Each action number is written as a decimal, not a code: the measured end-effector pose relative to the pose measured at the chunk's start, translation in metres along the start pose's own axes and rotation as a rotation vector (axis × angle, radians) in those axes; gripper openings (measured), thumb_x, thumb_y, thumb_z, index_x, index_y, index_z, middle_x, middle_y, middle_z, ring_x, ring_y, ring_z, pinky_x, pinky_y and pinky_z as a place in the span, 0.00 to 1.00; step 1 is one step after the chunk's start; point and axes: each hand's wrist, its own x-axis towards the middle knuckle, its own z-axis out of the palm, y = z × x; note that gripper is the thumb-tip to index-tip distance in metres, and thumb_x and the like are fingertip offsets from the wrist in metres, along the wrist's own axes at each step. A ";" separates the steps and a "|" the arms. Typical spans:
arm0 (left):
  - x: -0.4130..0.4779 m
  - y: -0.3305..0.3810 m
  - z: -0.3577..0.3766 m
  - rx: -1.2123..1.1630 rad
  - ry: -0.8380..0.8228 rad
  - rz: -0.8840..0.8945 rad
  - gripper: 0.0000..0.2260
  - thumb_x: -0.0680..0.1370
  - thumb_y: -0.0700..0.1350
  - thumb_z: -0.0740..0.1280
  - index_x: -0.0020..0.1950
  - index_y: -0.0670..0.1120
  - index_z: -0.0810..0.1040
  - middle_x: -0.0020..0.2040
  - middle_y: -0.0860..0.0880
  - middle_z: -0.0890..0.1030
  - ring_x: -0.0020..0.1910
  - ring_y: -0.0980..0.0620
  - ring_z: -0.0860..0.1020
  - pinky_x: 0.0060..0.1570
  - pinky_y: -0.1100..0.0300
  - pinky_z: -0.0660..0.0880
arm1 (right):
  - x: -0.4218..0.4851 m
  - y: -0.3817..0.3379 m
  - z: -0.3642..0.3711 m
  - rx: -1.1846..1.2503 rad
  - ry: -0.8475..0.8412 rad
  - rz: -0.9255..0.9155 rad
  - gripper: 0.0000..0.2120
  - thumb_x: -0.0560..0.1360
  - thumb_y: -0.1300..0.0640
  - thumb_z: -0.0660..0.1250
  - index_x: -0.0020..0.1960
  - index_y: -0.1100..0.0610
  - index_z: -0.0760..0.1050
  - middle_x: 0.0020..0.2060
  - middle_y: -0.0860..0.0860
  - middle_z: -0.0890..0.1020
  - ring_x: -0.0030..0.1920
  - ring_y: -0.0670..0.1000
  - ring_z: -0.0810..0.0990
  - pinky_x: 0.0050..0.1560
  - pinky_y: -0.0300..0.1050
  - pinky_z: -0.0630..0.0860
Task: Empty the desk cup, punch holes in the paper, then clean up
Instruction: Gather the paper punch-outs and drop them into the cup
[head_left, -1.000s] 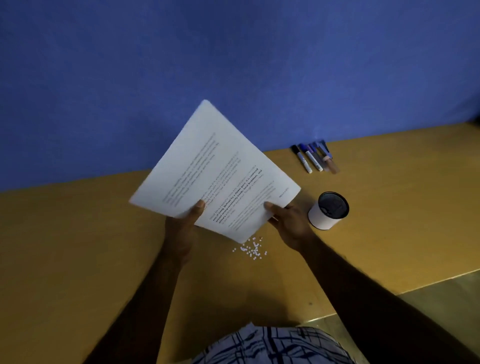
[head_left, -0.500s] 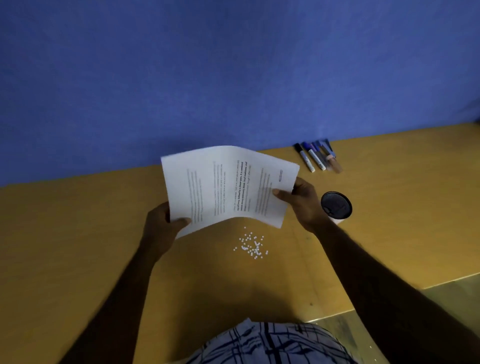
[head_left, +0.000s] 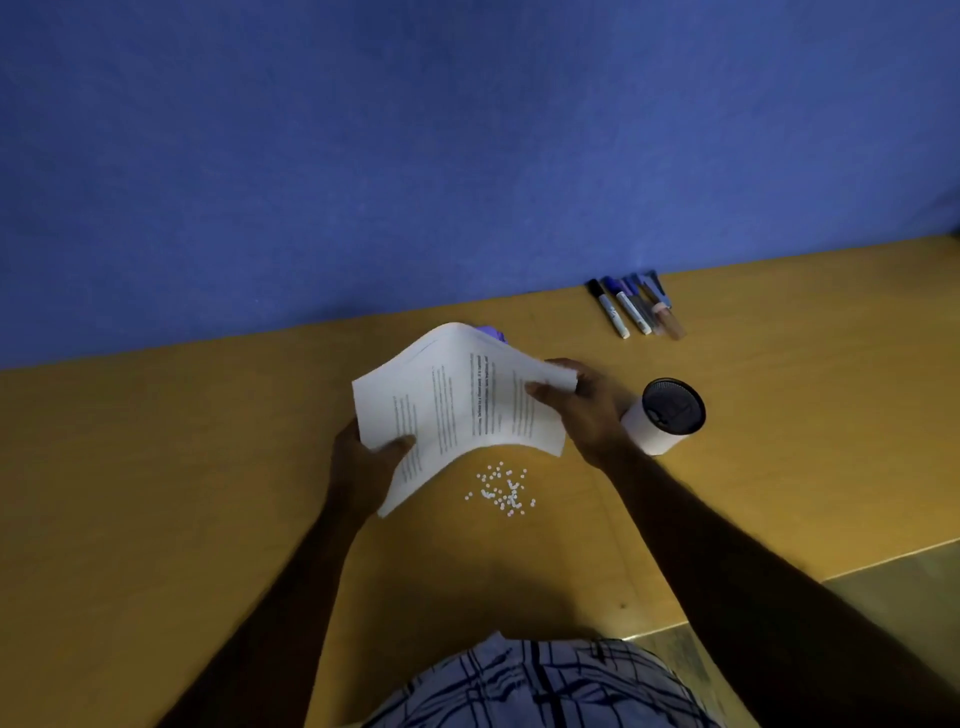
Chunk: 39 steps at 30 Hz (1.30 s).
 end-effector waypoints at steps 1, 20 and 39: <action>0.000 0.002 0.000 -0.005 0.017 -0.007 0.15 0.72 0.43 0.75 0.56 0.51 0.76 0.48 0.57 0.80 0.43 0.59 0.80 0.34 0.67 0.75 | 0.000 -0.002 0.000 -0.011 0.013 -0.003 0.08 0.75 0.61 0.70 0.50 0.50 0.81 0.49 0.54 0.85 0.48 0.57 0.84 0.44 0.54 0.81; -0.002 -0.007 -0.011 -0.105 0.075 0.020 0.14 0.69 0.51 0.76 0.51 0.57 0.78 0.45 0.59 0.83 0.44 0.59 0.83 0.35 0.65 0.80 | -0.001 0.004 -0.010 -0.140 0.053 -0.057 0.07 0.75 0.62 0.71 0.53 0.59 0.81 0.45 0.55 0.86 0.44 0.55 0.85 0.41 0.50 0.82; -0.013 -0.032 -0.003 -0.137 0.198 -0.364 0.28 0.77 0.46 0.69 0.74 0.41 0.64 0.69 0.40 0.72 0.66 0.39 0.72 0.60 0.47 0.73 | -0.005 -0.003 -0.018 0.205 0.170 0.074 0.14 0.75 0.67 0.68 0.60 0.69 0.76 0.54 0.66 0.82 0.54 0.67 0.81 0.56 0.66 0.78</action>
